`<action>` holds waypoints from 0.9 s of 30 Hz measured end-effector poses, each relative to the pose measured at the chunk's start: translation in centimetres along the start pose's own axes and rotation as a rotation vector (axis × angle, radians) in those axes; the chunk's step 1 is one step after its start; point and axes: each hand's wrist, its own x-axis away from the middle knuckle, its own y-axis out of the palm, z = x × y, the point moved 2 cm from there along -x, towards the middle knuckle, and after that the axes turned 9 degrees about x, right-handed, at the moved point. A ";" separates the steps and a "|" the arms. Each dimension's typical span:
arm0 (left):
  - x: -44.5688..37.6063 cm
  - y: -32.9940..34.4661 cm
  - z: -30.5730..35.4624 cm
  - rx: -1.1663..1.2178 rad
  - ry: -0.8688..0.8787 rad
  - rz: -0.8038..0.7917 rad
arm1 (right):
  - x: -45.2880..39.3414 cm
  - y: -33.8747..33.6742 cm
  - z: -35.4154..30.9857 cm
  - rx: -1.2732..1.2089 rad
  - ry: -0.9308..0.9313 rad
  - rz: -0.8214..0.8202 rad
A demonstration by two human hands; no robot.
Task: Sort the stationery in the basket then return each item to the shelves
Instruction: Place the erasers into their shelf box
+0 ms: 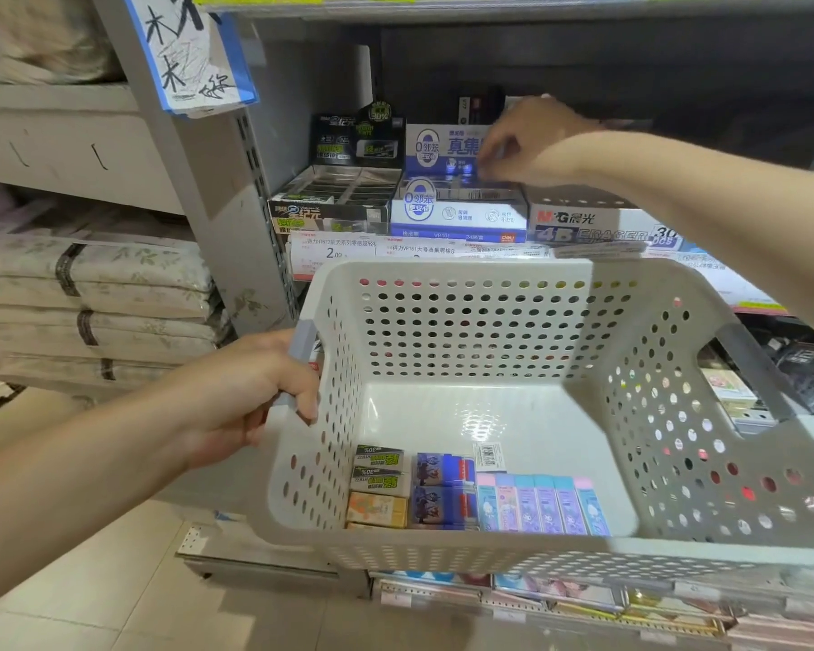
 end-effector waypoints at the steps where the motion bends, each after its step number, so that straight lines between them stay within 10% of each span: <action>1: 0.0 0.0 0.0 0.004 -0.001 0.004 | 0.8 -0.6 -1.0 0.008 -0.045 0.166; 4: 0.0 0.1 0.0 0.014 -0.007 0.010 | 5.7 -1.3 -6.3 -0.239 -0.347 0.413; 12: -0.3 0.4 0.0 -0.015 -0.011 0.015 | 12.8 10.8 -15.1 0.172 -0.598 -0.665; 27: 0.2 -0.1 -0.5 0.003 0.025 -0.039 | 12.8 12.1 -16.2 0.249 -0.619 -0.515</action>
